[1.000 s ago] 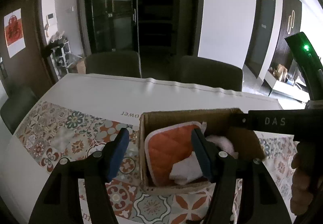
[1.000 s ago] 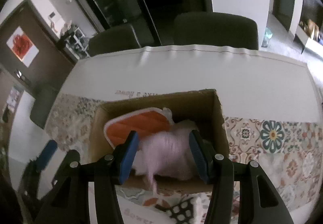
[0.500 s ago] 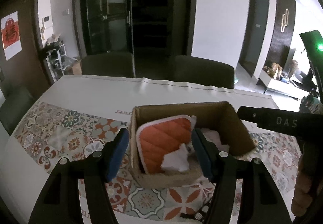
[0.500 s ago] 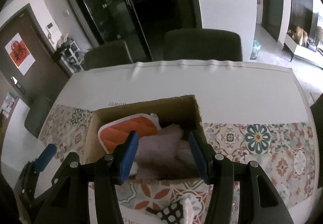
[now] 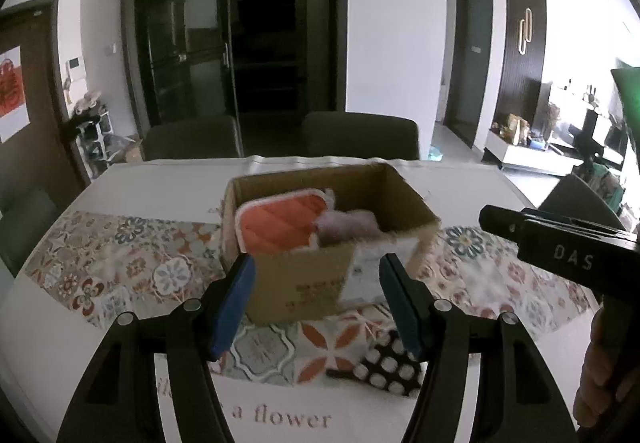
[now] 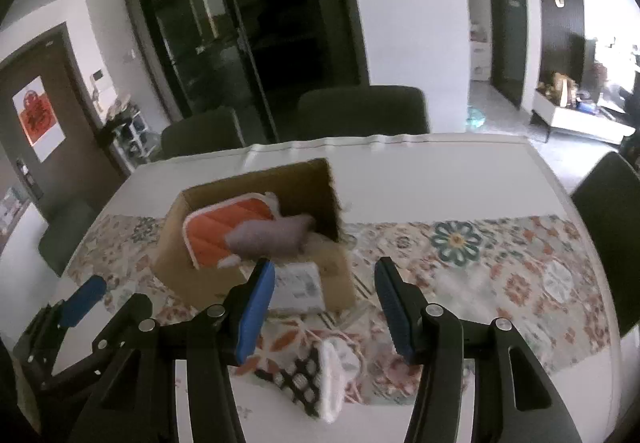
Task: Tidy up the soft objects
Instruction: 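Withdraw both open grippers from the box back over the table, then close the left gripper on the black pouch with white dots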
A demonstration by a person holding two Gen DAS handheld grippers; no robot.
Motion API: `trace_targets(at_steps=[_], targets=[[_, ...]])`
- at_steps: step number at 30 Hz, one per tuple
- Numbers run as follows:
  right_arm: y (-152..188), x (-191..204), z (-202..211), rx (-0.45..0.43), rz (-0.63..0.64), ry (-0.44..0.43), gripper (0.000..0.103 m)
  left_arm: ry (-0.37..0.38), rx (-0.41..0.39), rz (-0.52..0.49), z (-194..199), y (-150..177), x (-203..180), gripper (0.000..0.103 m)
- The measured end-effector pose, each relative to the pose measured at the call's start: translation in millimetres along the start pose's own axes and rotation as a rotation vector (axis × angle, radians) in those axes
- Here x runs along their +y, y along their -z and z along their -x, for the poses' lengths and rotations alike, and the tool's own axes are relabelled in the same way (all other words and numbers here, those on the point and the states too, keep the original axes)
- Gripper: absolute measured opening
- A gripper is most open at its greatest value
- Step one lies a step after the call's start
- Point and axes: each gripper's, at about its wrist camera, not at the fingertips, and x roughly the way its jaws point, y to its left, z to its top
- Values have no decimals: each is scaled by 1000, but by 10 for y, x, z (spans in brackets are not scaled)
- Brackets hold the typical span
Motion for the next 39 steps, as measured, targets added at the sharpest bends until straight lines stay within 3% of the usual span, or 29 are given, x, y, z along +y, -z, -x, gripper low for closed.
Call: trace_targets(at_steps=[11, 17, 24, 39], targets=[[742, -255, 335, -36, -9, 73, 54, 50, 58, -21, 149, 621, -310, 64], [1175, -433, 234, 42, -25, 63, 54, 86, 119, -25, 55, 1017, -476, 64], [1574, -670, 81, 107, -49, 90, 54, 112, 136, -65, -30, 1371, -665, 64], [1595, -908, -474, 224, 1, 54, 54, 131, 217, -70, -567, 1442, -897, 65]])
